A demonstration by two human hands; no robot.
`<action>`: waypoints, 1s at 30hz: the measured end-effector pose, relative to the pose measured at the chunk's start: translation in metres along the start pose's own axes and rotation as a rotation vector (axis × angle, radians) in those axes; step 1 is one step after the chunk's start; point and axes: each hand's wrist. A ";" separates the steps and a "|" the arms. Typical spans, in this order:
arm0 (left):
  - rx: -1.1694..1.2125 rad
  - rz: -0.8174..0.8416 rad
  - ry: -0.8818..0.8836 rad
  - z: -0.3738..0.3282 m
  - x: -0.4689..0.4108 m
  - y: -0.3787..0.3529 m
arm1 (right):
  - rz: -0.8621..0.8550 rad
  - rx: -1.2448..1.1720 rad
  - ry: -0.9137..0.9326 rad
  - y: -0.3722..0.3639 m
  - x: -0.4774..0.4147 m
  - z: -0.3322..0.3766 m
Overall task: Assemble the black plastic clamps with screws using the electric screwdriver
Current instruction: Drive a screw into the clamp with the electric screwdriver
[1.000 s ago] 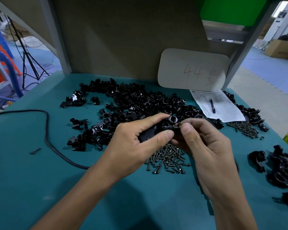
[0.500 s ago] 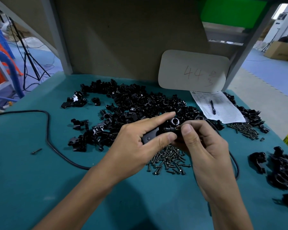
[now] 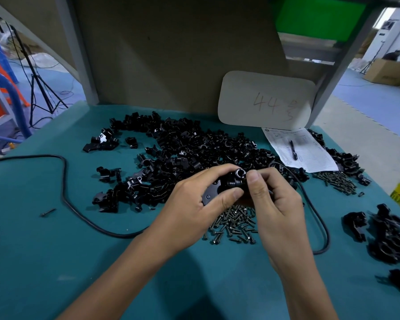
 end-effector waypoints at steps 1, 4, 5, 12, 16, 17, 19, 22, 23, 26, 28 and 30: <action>-0.032 0.012 0.009 0.002 0.000 0.000 | -0.003 0.004 -0.009 0.000 0.000 -0.002; -0.221 0.014 0.016 0.009 0.000 0.000 | -0.007 -0.039 -0.034 -0.001 0.000 -0.007; -0.265 0.001 0.018 0.010 0.000 0.000 | -0.008 -0.059 -0.043 -0.001 0.001 -0.008; -0.118 0.013 -0.011 0.005 -0.001 -0.001 | -0.016 -0.117 -0.062 -0.005 0.001 -0.009; -0.146 -0.007 -0.045 0.008 0.000 -0.003 | -0.008 -0.153 -0.091 -0.007 0.000 -0.010; -0.140 -0.013 -0.044 0.011 0.000 -0.004 | -0.003 -0.156 -0.105 -0.007 -0.001 -0.012; -0.096 -0.023 -0.002 0.020 0.002 -0.007 | 0.021 -0.127 -0.151 -0.001 -0.004 -0.019; -0.072 -0.065 0.100 0.045 0.008 -0.013 | -0.078 0.306 -0.200 0.028 -0.013 -0.045; -0.091 -0.071 0.139 0.055 0.012 -0.015 | -0.105 0.564 -0.232 0.042 -0.015 -0.059; -0.173 -0.064 0.235 0.085 0.024 -0.025 | 0.037 1.104 -0.478 0.071 -0.011 -0.100; -0.211 -0.038 0.267 0.099 0.030 -0.032 | 0.095 1.098 -0.596 0.074 -0.008 -0.116; -0.250 -0.023 0.277 0.110 0.034 -0.038 | 0.064 0.990 -0.584 0.074 -0.008 -0.125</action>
Point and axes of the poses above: each hand's wrist, its own x-axis away from the middle knuckle, its own y-axis out of the back of the hand, z = x × y, and after that the axes turned 3 degrees about -y, right-handed
